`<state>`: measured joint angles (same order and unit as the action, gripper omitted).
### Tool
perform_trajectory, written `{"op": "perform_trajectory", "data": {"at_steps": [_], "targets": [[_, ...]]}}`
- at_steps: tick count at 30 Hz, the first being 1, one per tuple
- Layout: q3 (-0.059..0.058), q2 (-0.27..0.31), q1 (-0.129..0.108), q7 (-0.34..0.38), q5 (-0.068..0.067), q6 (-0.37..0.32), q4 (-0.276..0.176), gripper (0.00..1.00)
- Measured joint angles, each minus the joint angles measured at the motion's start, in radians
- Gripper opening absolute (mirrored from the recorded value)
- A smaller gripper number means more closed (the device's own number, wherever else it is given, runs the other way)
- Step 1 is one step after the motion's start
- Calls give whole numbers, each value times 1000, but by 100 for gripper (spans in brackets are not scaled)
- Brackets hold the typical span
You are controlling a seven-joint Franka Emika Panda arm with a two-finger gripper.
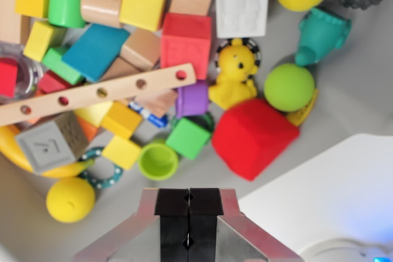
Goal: Pick an object from the bin
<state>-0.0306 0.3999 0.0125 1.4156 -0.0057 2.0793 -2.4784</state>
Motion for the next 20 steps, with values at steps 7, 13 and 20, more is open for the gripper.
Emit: {"op": "perform_trajectory", "data": {"at_steps": [7, 13, 20], "targets": [[0, 4, 0, 0, 0, -11, 7, 0], [0, 3, 0, 0, 0, -11, 7, 0], [0, 3, 0, 0, 0, -11, 7, 0]]}}
